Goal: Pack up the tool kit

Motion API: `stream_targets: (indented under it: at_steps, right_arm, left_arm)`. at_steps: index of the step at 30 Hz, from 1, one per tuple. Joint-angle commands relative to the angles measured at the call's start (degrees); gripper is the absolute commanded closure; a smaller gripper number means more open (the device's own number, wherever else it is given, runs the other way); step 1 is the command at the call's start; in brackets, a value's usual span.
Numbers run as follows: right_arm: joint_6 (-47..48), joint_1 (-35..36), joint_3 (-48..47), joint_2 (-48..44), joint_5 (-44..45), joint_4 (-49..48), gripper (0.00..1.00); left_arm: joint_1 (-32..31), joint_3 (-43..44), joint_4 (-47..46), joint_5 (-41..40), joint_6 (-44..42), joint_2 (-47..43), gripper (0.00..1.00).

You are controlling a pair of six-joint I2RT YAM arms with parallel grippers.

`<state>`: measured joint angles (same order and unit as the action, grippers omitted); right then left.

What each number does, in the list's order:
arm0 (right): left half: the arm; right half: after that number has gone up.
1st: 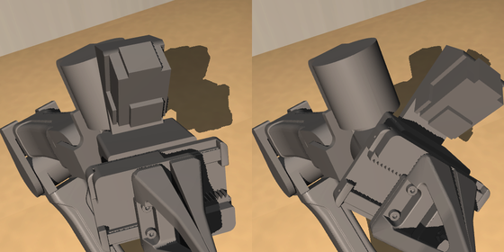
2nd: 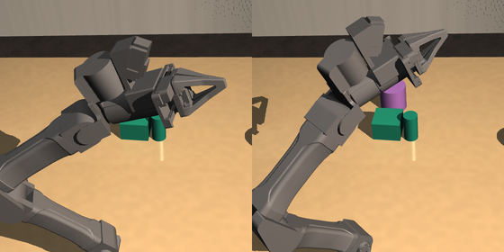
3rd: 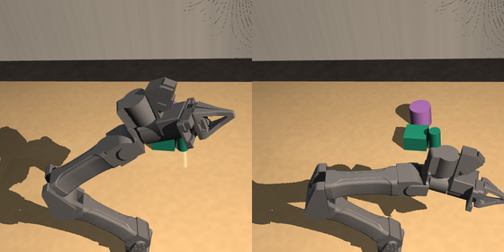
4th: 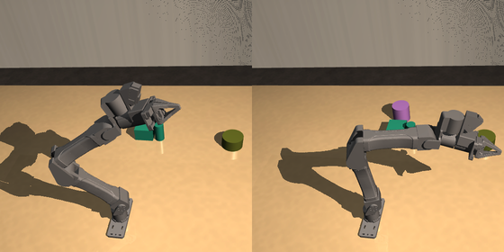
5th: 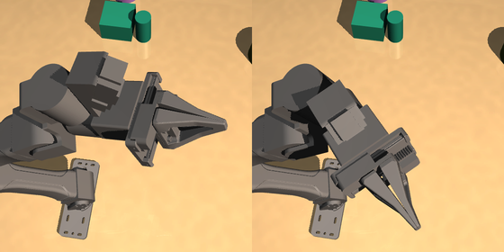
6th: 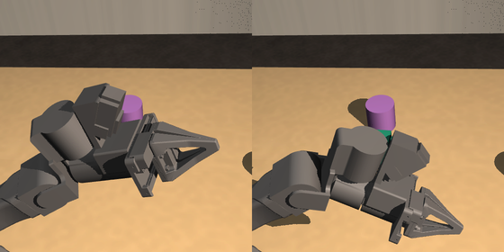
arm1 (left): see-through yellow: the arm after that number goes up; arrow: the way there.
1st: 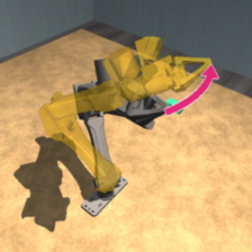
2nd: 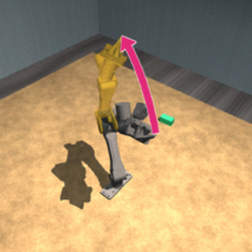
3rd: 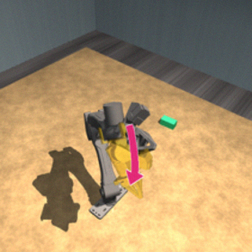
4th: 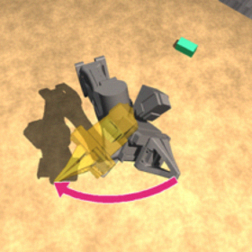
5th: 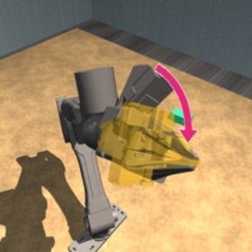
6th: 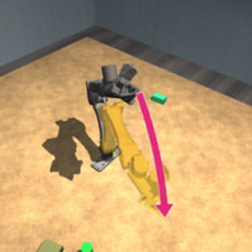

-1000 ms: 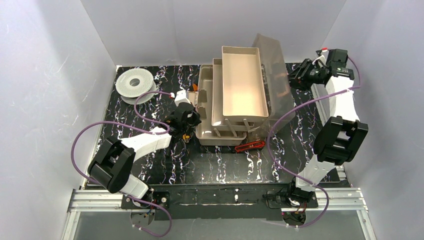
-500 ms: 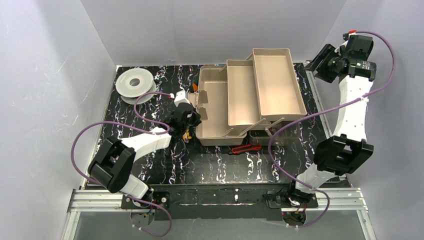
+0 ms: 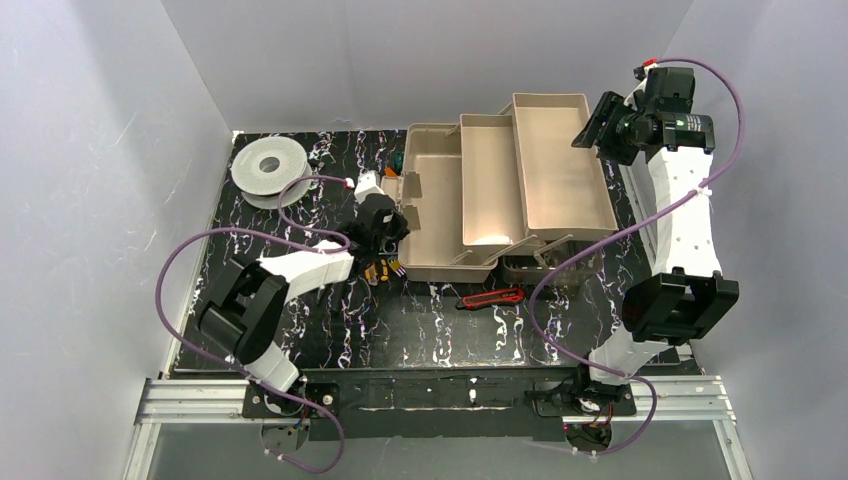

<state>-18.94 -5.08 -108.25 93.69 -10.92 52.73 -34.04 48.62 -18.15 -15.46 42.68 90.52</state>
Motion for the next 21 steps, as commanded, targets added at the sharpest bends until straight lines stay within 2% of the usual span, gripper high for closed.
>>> stream_targets:
  at_steps: [1, 6, 8, 9, 11, 12, 14, 16, 18, 21]
  right_arm:
    - [1.65, 0.22, -3.89, -3.34, 0.36, 0.2, 0.34]
    - [1.12, 1.37, -1.48, -5.81, -3.78, -1.07, 0.36]
    - [0.42, 4.1, -1.03, -6.59, -0.17, -0.9, 0.36]
    - [0.51, 6.76, -1.02, -6.74, 3.04, -0.8, 0.36]
    - [1.13, 11.0, -1.76, -6.41, 5.42, -0.84, 0.36]
    - [1.35, 14.5, -3.2, -5.74, 3.82, -0.74, 0.36]
    - [1.74, 17.24, -2.77, -6.1, 3.96, -1.26, 0.36]
    - [2.29, 19.99, -1.25, -7.16, 5.08, -2.57, 0.36]
    - [2.52, 22.24, 0.26, -8.43, 6.28, -3.59, 0.36]
    - [3.71, 25.77, 3.62, -11.16, 7.16, -5.4, 0.36]
  left_arm:
    - [0.06, 5.65, -4.87, 0.88, 8.13, 4.99, 1.0]
    - [-1.37, 10.01, -4.9, 0.61, 8.46, 9.27, 1.0]
    - [-1.55, 8.67, -6.43, 1.15, 8.21, 8.46, 0.99]
    - [-1.51, 8.0, -7.78, 2.48, 6.55, 8.07, 0.9]
    - [-1.54, 8.16, -6.3, 3.23, 3.41, 6.22, 0.63]
    - [-1.38, 8.43, -2.75, 3.89, -0.72, 2.72, 0.39]
    - [-1.3, 7.82, -0.25, 3.93, -3.98, -1.42, 0.21]
    - [-1.16, 6.78, 2.45, 3.56, -6.45, -6.09, 0.09]
    - [-0.82, 5.73, 6.59, 2.25, -8.27, -10.68, 0.02]
    - [0.35, 3.21, 12.33, 0.83, -9.43, -17.0, 0.02]
